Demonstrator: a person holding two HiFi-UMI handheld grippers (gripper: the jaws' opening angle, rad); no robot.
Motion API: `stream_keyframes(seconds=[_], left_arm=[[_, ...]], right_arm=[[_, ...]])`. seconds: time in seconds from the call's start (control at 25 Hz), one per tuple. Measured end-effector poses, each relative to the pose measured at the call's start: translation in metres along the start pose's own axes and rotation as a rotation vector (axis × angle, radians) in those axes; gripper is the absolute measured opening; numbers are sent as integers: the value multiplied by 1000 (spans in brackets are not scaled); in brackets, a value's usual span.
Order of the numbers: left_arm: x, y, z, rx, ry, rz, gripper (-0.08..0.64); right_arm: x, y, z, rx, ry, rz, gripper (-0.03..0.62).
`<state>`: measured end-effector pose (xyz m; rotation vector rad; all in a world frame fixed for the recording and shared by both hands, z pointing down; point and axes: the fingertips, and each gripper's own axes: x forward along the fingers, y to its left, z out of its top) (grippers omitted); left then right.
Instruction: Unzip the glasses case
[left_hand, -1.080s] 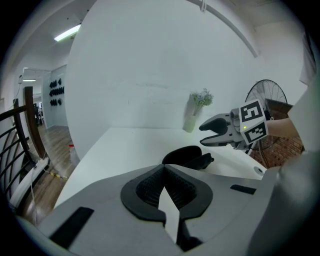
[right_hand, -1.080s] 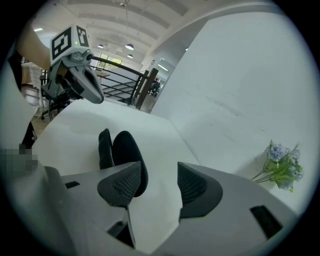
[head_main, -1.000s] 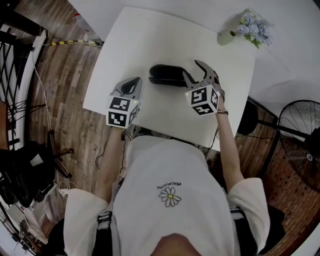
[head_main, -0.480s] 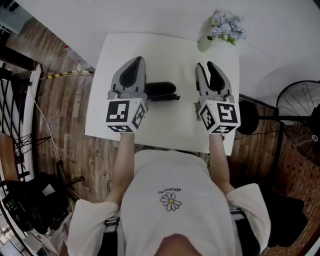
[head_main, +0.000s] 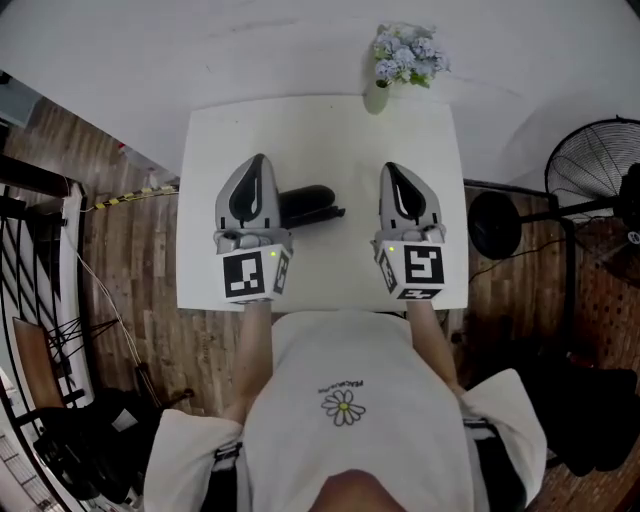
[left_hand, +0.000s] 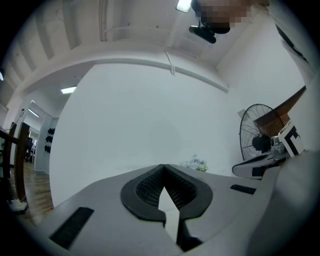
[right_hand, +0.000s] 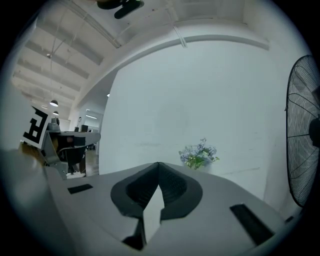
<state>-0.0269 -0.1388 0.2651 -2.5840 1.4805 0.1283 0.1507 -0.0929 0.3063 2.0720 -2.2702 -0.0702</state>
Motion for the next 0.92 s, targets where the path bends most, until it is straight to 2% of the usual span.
stream_keyframes(seconds=[0.92], left_arm=[[4,16,-13,-5,33,44,12]], right_arm=[[7,-9,-13,-42,50,-5,6]])
